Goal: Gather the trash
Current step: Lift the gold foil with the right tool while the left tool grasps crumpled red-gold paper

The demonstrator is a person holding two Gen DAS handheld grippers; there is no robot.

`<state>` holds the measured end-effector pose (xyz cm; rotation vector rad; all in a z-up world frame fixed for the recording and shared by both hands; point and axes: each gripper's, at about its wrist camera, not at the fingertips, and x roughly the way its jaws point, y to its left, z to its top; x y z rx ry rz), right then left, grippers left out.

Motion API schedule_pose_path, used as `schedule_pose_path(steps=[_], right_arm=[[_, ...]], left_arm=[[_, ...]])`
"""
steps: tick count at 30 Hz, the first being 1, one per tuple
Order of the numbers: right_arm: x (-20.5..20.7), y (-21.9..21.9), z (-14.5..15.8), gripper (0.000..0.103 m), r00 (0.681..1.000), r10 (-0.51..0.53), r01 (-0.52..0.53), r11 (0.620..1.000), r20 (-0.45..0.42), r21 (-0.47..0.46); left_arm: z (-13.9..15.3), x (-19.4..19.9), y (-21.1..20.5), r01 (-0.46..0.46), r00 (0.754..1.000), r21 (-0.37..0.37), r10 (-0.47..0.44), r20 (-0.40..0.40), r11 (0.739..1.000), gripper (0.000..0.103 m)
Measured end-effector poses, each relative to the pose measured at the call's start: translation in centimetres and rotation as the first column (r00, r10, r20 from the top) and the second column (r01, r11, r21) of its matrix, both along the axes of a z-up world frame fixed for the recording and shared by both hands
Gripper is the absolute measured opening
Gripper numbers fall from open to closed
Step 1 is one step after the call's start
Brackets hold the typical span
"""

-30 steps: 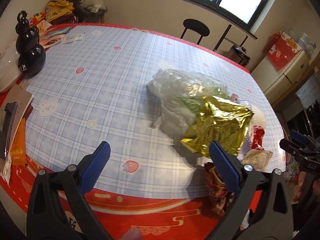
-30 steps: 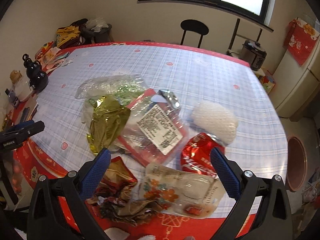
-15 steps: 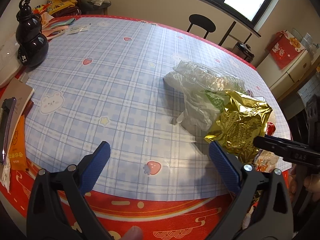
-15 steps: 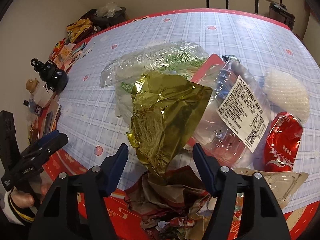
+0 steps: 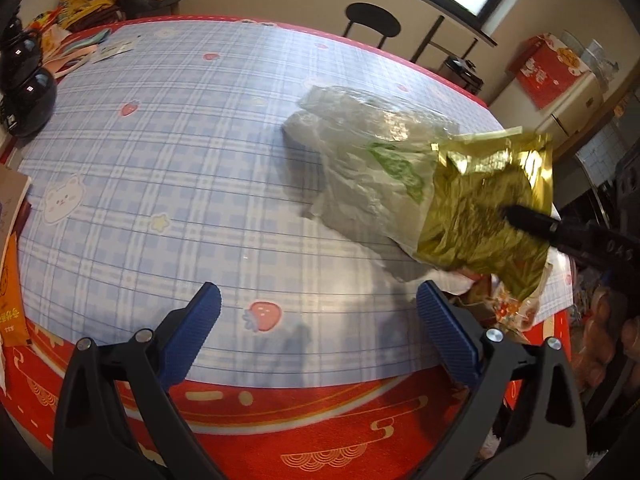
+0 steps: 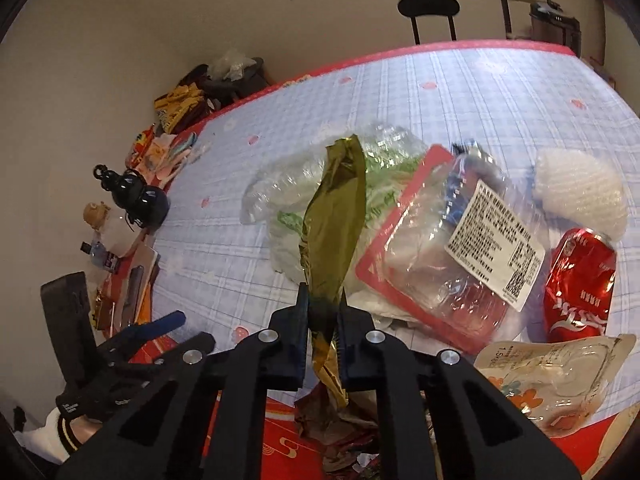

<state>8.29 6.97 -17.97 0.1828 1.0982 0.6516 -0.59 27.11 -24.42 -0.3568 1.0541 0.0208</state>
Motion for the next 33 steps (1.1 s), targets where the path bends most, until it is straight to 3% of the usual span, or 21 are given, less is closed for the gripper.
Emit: schedule_pose_path(steps=[2,6,13,33], right_arm=[[-0.7,-0.6,1.8,0.013,0.998,0.002,-0.003,1.0,0.069,0.016],[-1.8,-2.6,4.7,0.013,0.984,-0.01,0.006,1.0,0.179,0.021],[-2.9,-7.9,4.2,0.013,0.978,-0.129,0.124,0.992,0.166,0.036],[-6.0,-15.5,4.3,0.013,0.925,-0.306,0.309,0.951,0.224,0.021]], left_arm=[[0.2,0.2,-1.1,0.038,0.999,0.0,-0.038,0.004,0.999,0.086],[0.1,0.5,-4.0,0.133,0.991,-0.027,-0.133,-0.006,0.991,0.077],[-0.8,0.8,-8.6,0.254,0.966,-0.063,-0.257,-0.039,0.965,0.077],[-4.2,2.2,-12.3,0.219,0.959,-0.198,-0.248,-0.134,0.955,0.077]])
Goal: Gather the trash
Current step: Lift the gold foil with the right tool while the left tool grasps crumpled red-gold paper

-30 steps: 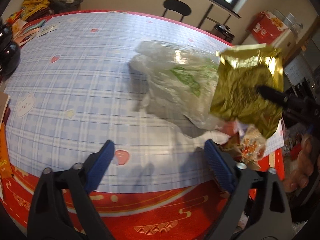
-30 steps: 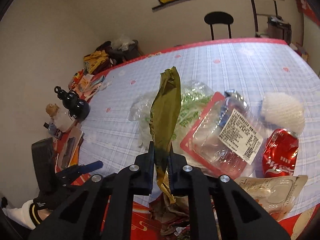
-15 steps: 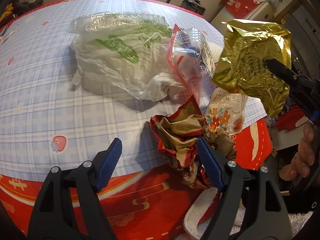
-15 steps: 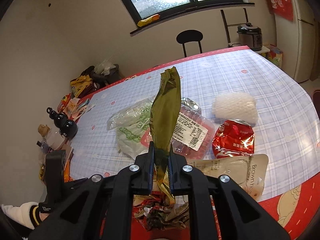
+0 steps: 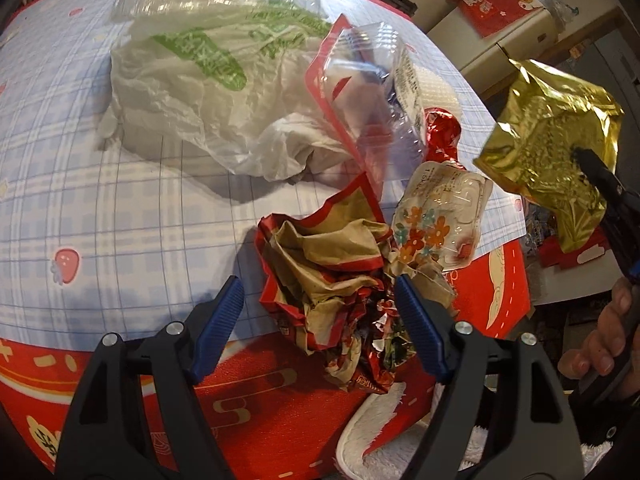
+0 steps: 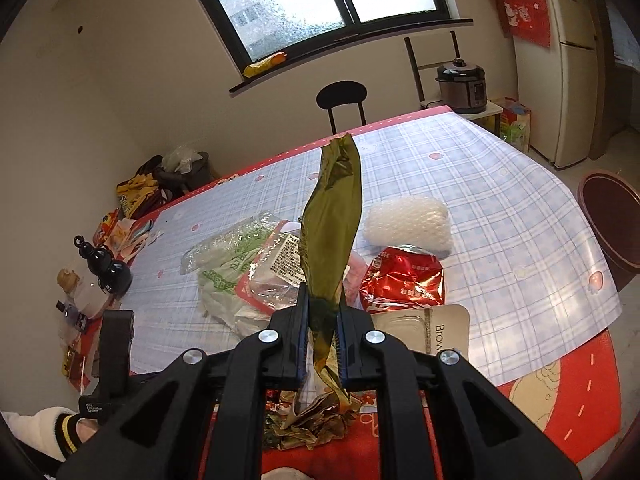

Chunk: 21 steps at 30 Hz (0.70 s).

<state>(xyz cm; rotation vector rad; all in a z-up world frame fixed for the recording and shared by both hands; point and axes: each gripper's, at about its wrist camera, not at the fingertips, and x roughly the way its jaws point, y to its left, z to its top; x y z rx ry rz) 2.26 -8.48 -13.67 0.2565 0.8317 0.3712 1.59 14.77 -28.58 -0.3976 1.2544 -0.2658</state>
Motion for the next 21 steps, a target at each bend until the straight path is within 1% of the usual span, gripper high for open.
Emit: schedule_pose_path(steps=[1,5,7,13,15,18,19,21], right_arm=[[-0.1,-0.3,-0.1,0.013,1.0,-0.005,0.005,1.0,-0.004,0.001],[-0.3,-0.8,-0.4,0.013,1.0,-0.016,0.016,1.0,-0.016,0.0],[-0.4,-0.8,-0.5,0.013,1.0,-0.016,0.016,1.0,-0.02,-0.003],[-0.9,-1.1,-0.9,0.013,1.0,-0.015,0.015,1.0,-0.027,-0.016],[-1.0,-1.1,-1.0,0.013,0.999,-0.017,0.017,1.0,-0.033,-0.018],[-1.2,-1.1,-1.1,0.013,0.999,-0.019,0.018,1.0,-0.037,-0.022],[-1.2,-1.2,-1.1,0.013,0.999,-0.02,0.019,1.0,-0.037,-0.022],[-1.3,-1.1,-1.0,0.013,0.999,-0.021,0.02,1.0,-0.036,-0.02]], left_arm=[[-0.3,0.0,0.1,-0.008,1.0,-0.008,0.008,-0.012,1.0,0.076],[-1.6,0.1,0.2,-0.034,0.998,-0.033,0.032,-0.061,0.999,0.066],[-2.1,0.2,-0.1,-0.041,0.996,-0.038,0.038,-0.079,0.998,0.065],[-2.8,0.4,-1.2,-0.028,0.995,-0.063,0.022,-0.095,0.998,0.065],[-3.2,0.4,-1.6,-0.031,0.995,-0.083,0.022,-0.102,0.996,0.061],[-2.9,0.2,-1.1,-0.041,0.995,-0.086,0.033,-0.091,0.995,0.053],[-2.7,0.2,-1.0,-0.041,0.996,-0.09,0.033,-0.085,0.995,0.046],[-1.7,-0.1,-0.2,-0.035,0.997,-0.087,0.029,-0.065,0.996,0.046]])
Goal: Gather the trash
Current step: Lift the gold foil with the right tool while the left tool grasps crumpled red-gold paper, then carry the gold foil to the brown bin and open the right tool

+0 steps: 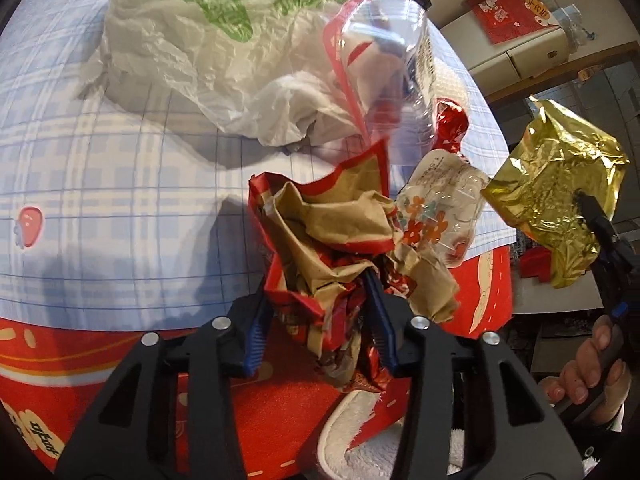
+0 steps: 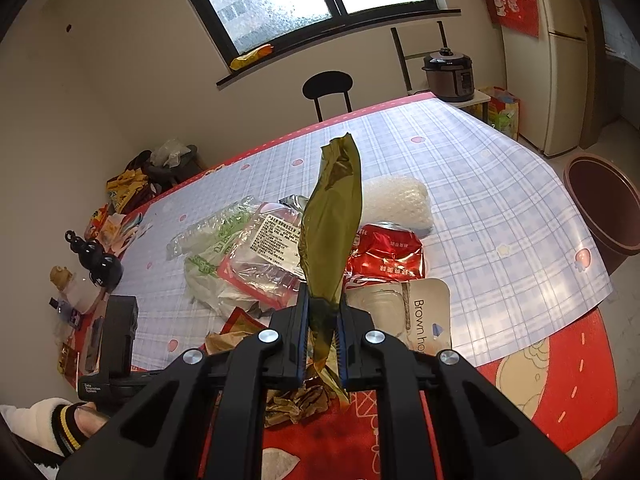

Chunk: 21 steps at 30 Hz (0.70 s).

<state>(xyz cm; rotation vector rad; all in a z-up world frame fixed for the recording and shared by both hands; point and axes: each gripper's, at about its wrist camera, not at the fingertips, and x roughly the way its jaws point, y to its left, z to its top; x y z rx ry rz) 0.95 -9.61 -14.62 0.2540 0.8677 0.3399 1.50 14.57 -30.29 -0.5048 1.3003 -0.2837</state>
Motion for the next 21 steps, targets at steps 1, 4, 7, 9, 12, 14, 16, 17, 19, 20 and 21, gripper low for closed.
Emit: schedule_pose_path(steps=[1,4,7,9,12,14,16,17,19,20,21], right_arm=[[0.0,0.0,0.1,0.013,1.0,0.0,0.0,1.0,0.002,0.001],[0.0,0.4,0.4,0.013,1.0,0.003,-0.003,1.0,0.009,0.002],[0.1,0.9,0.5,0.013,1.0,0.012,-0.012,1.0,0.015,0.005],[0.0,1.4,0.7,0.013,1.0,0.018,-0.019,1.0,0.022,0.006],[0.1,1.9,1.0,0.013,0.999,0.023,-0.024,1.0,0.035,0.008],[0.1,2.1,1.2,0.013,0.999,0.024,-0.025,1.0,0.042,0.009],[0.2,2.2,1.3,0.013,0.999,0.024,-0.024,1.0,0.046,0.008],[0.2,2.3,1.5,0.013,0.999,0.023,-0.024,1.0,0.048,0.007],[0.2,2.2,1.7,0.013,0.998,0.024,-0.024,1.0,0.055,0.002],[0.2,2.1,1.8,0.013,0.998,0.022,-0.022,1.0,0.06,-0.001],[0.3,1.9,2.0,0.013,0.998,0.021,-0.02,1.0,0.065,-0.003]], left_arm=[[0.7,-0.1,0.3,0.006,1.0,0.005,-0.006,0.024,1.0,0.046],[2.9,-0.6,1.3,0.016,0.995,0.018,-0.018,0.102,1.0,0.046],[5.1,-1.4,2.1,0.031,0.985,0.046,-0.039,0.17,0.998,0.045],[6.6,-2.0,2.6,0.033,0.974,0.056,-0.045,0.22,0.998,0.045],[8.6,-3.0,3.5,0.006,0.955,0.072,-0.027,0.295,0.997,0.045],[9.6,-3.4,4.4,-0.026,0.944,0.076,-0.001,0.33,0.997,0.046],[10.7,-3.6,5.3,-0.066,0.934,0.073,0.036,0.357,0.995,0.046],[11.1,-3.6,5.8,-0.085,0.928,0.073,0.052,0.369,0.994,0.046],[12.2,-3.6,6.8,-0.124,0.915,0.071,0.086,0.395,0.99,0.046],[12.6,-3.7,7.0,-0.141,0.908,0.069,0.101,0.406,0.988,0.046],[13.0,-3.7,7.5,-0.159,0.901,0.067,0.116,0.418,0.985,0.046]])
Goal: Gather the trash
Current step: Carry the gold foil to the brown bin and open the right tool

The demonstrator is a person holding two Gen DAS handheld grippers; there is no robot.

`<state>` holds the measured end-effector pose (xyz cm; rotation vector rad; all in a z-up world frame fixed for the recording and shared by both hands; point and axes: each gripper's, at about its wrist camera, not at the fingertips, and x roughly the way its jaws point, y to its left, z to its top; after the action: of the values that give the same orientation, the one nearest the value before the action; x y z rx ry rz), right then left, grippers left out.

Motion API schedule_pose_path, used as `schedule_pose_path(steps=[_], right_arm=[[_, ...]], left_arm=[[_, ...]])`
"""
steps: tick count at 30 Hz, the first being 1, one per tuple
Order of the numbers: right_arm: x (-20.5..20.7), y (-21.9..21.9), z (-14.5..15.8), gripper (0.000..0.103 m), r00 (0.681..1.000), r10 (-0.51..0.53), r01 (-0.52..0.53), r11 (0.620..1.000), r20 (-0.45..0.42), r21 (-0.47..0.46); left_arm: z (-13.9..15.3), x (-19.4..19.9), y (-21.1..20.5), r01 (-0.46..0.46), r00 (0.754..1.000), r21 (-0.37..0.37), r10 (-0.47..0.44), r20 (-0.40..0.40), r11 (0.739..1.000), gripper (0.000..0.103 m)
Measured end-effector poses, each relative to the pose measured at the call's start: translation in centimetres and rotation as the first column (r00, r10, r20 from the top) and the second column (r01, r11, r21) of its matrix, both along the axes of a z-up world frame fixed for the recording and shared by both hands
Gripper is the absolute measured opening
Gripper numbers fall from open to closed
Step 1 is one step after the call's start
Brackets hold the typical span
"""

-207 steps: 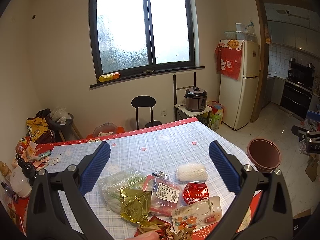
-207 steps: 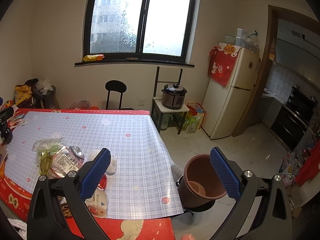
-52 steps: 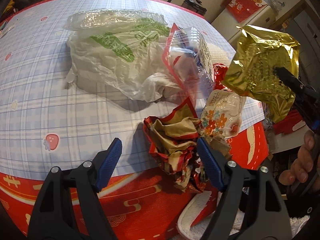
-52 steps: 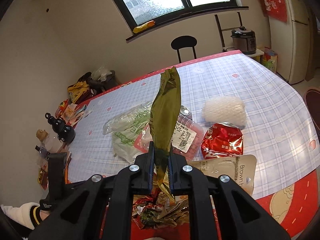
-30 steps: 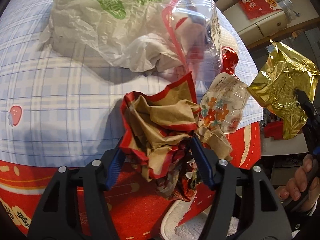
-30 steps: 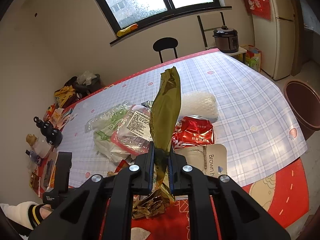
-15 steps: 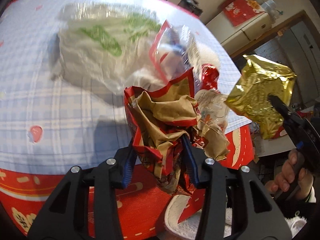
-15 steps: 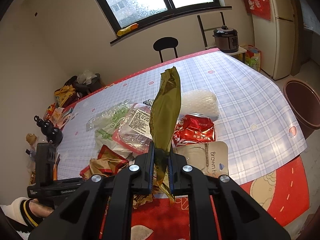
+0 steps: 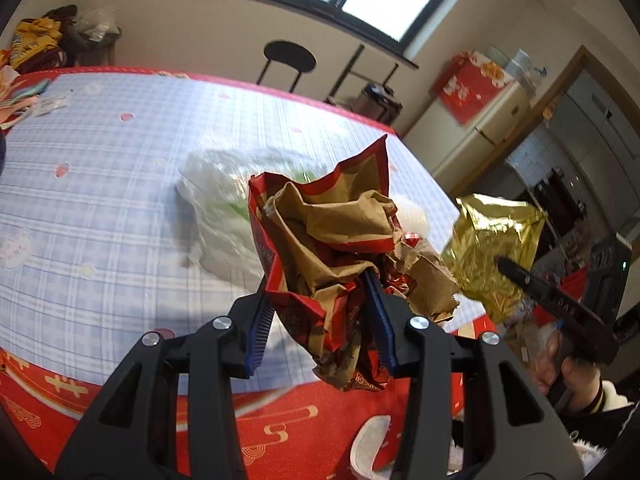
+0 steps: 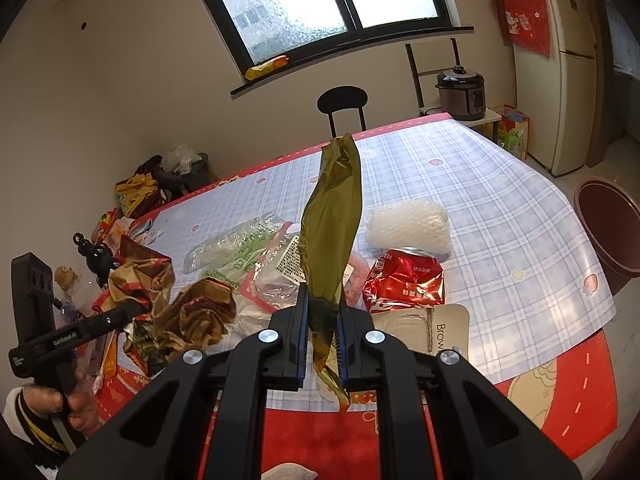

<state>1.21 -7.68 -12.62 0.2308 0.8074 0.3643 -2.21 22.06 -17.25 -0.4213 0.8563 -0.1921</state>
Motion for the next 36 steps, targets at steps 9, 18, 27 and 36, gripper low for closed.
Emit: schedule_pose_path(steps=[9,18,27,36], right_arm=[[0.7,-5.2,1.1,0.013,0.997,-0.067,0.067,0.998,0.042,0.004],[2.8,-14.9,1.3,0.013,0.988,-0.148,0.148,0.989,0.043,-0.004],[4.9,-27.1,0.3,0.013,0.968,-0.247,0.248,0.968,0.04,-0.022],[10.5,-39.1,-2.3,0.013,0.951,-0.308,0.308,0.941,0.023,-0.143]], left_arm=[[2.1,1.2,-0.6,-0.076,0.996,0.017,0.075,0.038,0.997,0.046],[3.5,3.2,-7.0,-0.097,0.994,0.0,0.097,0.055,0.995,0.046],[5.1,4.3,-15.2,-0.09,0.993,0.03,0.088,0.076,0.995,0.046],[4.7,6.5,-23.1,-0.119,0.989,0.023,0.116,0.088,0.993,0.046]])
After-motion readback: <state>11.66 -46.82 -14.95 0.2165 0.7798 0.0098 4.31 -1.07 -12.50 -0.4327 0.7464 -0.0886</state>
